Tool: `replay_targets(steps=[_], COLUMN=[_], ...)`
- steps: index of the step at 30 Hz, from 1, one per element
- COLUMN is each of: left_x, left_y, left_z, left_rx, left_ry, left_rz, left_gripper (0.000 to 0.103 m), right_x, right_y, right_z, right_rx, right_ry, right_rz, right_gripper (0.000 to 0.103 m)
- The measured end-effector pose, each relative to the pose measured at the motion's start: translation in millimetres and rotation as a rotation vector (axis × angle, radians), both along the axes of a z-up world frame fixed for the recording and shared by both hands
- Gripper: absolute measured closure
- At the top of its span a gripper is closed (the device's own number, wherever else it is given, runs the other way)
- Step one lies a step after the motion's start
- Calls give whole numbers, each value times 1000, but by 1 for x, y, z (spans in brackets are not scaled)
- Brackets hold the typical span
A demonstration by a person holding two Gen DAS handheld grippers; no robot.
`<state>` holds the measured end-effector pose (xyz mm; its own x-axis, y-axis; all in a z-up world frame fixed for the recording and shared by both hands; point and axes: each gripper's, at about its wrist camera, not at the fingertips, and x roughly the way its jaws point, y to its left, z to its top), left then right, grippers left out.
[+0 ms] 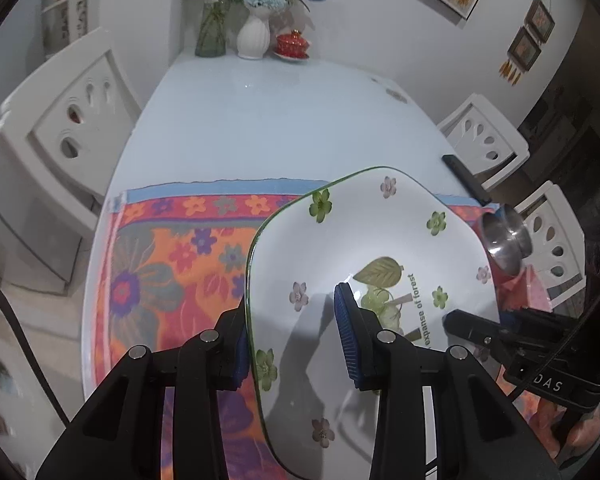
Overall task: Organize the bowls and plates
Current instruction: 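Lift the smaller tree plate off the tablecloth with both grippers, then carry the smaller tree plate with both grippers over the plate stack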
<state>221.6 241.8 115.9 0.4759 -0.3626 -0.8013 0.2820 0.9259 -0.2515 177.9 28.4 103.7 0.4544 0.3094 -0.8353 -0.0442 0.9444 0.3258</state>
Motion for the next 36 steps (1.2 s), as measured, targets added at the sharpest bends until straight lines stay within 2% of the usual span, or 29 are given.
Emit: replay_targets(steps=[7, 13, 25, 31, 36], left_x=[-50, -86, -159, -182, -195], left_y=[12, 21, 18, 5, 0], left_z=[22, 20, -15, -31, -42], left_rx=[-13, -22, -11, 29, 40], left_ry=[-21, 7, 111, 147, 174], left_rz=[5, -7, -75, -118, -118], left_gripper=[70, 70, 70, 70, 70], right_x=[-49, -97, -180, -207, -218], right_y=[23, 34, 42, 33, 28], right_z=[24, 29, 4, -18, -27], right_rx=[9, -7, -48, -31, -43], right_ry=[1, 17, 114, 168, 188], right_rz=[-7, -22, -58, -80, -71], right_gripper=[76, 76, 74, 73, 73])
